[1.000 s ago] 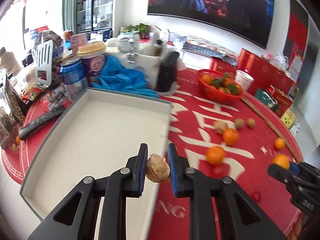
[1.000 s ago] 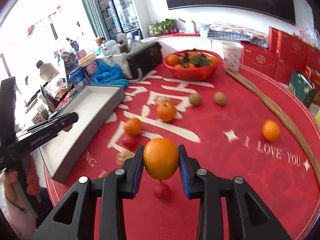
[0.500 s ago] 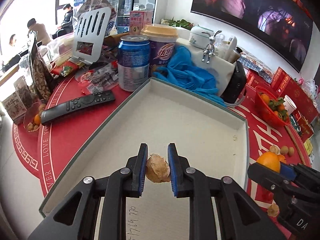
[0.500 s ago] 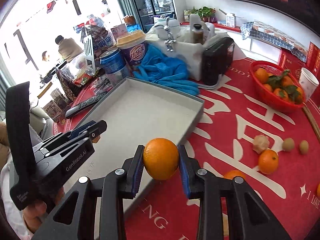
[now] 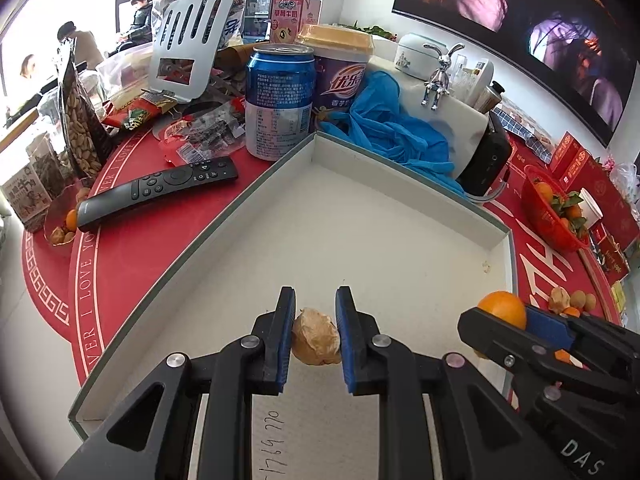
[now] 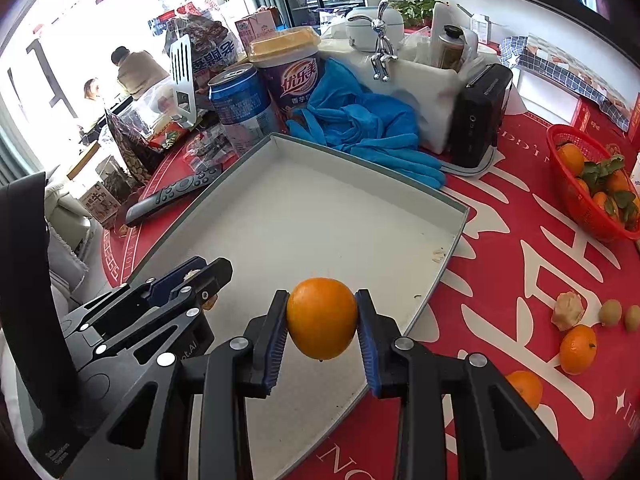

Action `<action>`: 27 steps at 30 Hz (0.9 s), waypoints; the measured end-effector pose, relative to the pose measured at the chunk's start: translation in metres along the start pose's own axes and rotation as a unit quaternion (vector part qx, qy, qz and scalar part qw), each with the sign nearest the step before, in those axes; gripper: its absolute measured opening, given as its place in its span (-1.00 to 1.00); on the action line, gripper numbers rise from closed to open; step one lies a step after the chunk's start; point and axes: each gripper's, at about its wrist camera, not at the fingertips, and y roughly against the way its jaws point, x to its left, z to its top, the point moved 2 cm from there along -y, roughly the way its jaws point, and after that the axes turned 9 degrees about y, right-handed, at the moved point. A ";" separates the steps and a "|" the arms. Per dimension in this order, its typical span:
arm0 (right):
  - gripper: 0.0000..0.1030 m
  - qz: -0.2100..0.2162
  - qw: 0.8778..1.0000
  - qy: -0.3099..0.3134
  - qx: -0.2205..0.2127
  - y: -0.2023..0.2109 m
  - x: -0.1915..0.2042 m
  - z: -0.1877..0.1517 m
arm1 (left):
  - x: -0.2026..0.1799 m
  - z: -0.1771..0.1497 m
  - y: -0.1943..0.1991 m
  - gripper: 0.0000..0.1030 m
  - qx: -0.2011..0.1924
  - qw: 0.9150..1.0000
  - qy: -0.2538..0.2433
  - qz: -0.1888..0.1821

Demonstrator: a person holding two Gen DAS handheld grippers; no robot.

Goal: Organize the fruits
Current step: 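Carry both fruits over the white tray and open both tools to drop them, then withdraw from the tray and move the left tool toward a cherry tomato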

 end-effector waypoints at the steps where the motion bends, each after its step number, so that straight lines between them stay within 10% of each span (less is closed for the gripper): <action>1: -0.34 0.000 1.000 0.001 0.001 -0.001 0.000 0.000 | 0.000 0.000 0.000 -0.56 0.000 1.000 -0.001 0.001; 5: -0.33 0.005 1.000 0.002 0.001 0.000 0.001 0.002 | -0.002 -0.001 0.001 -0.47 -0.005 1.000 -0.007 0.011; 9: -0.14 -0.007 1.000 -0.015 0.001 0.004 -0.006 0.003 | -0.001 0.000 0.006 0.39 -0.023 0.999 -0.008 0.044; 13: 1.00 -0.024 0.998 -0.048 -0.020 0.019 -0.028 0.000 | -0.006 -0.001 0.015 0.62 -0.047 0.998 -0.022 0.045; 18: 1.00 -0.044 0.996 -0.072 -0.033 0.048 -0.052 -0.013 | -0.036 -0.013 0.027 0.68 -0.060 0.994 -0.078 0.036; 27: 1.00 -0.116 0.983 -0.129 -0.054 0.111 -0.111 -0.084 | -0.100 -0.052 0.065 0.69 -0.038 0.978 -0.160 -0.129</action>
